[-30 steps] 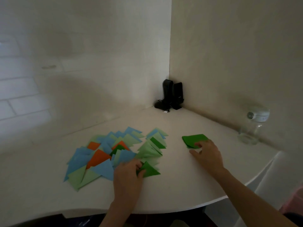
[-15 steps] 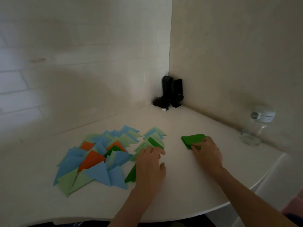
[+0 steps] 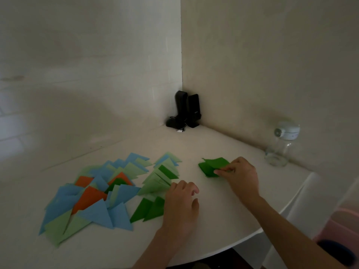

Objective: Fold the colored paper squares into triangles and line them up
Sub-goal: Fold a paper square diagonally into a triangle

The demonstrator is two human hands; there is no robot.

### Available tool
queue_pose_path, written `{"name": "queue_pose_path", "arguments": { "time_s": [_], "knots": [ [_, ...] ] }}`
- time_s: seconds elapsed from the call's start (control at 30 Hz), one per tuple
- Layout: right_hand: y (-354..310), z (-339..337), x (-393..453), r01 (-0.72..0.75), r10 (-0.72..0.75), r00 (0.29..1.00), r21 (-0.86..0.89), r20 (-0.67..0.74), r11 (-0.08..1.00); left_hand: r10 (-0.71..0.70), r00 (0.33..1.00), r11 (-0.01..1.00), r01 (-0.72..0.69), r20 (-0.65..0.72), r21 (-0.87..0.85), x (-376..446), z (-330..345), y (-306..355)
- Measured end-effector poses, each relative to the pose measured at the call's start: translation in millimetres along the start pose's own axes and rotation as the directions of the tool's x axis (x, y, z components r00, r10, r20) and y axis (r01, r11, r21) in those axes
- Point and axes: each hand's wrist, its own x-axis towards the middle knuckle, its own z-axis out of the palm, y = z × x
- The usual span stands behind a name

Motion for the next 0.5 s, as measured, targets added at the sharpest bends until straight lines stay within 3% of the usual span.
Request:
{"name": "queue_pose_path", "arguments": {
  "time_s": [0.07,0.2,0.5],
  "knots": [
    [-5,-11,-8,0.099,-0.097,0.994,0.034,-0.058,0.994,0.006,1.0,1.0,-0.006,-0.003,-0.009,-2,0,0],
    [-14,-20,-35,0.24,-0.241,0.97,-0.027,-0.039,0.97,0.035,0.998,0.999,-0.036,-0.044,-0.022,-6,2,-2],
    [-15,-6,-84,0.229,-0.213,0.961,-0.074,0.174,0.971,0.178,0.983,0.98,-0.18,-0.031,-0.084,-17,3,-4]
  ]
}}
